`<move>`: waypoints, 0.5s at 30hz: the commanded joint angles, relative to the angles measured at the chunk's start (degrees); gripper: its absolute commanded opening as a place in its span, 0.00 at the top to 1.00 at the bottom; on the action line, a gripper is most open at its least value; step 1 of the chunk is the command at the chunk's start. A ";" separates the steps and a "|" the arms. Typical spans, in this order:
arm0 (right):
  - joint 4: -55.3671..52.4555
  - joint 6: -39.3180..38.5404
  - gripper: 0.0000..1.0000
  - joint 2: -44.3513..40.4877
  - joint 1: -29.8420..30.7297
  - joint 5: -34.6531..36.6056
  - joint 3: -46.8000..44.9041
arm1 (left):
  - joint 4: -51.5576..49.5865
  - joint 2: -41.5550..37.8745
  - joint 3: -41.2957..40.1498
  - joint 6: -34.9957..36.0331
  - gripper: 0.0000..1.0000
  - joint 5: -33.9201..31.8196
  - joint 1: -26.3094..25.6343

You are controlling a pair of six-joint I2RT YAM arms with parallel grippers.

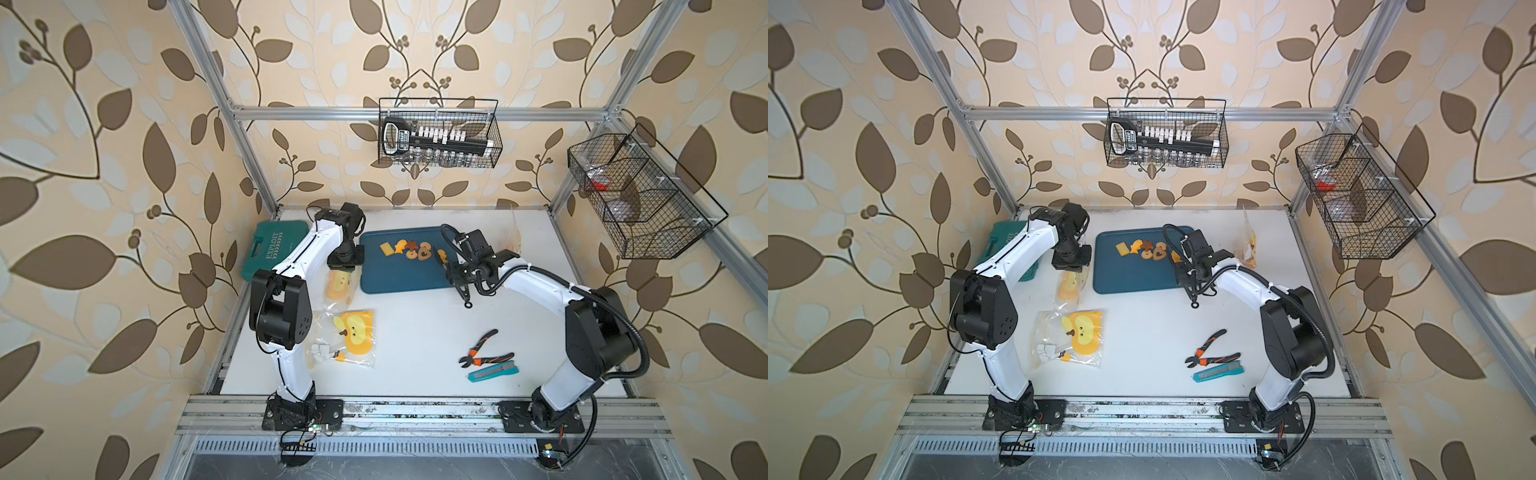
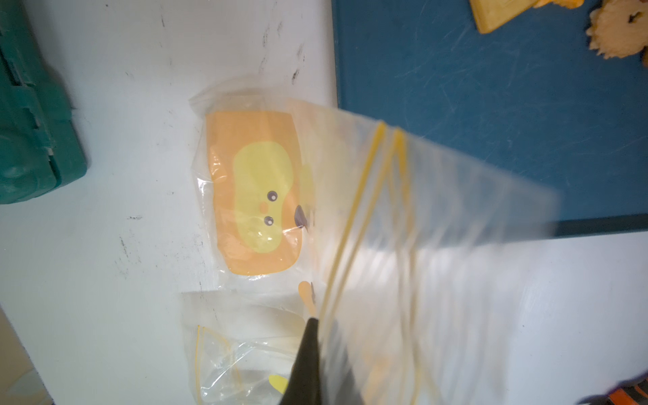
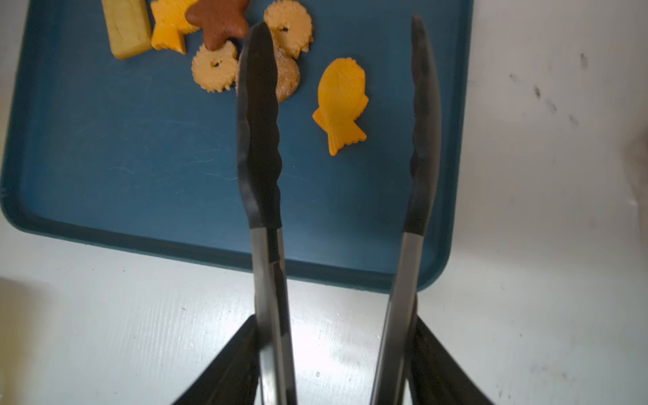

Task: Put the cookies into a resealable bag to prevent moisture
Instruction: Pick up the cookie from the tray.

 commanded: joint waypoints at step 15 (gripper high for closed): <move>-8.84 -3.64 0.43 12.84 -0.61 0.97 12.37 | -0.28 0.32 0.00 0.89 1.00 1.43 0.77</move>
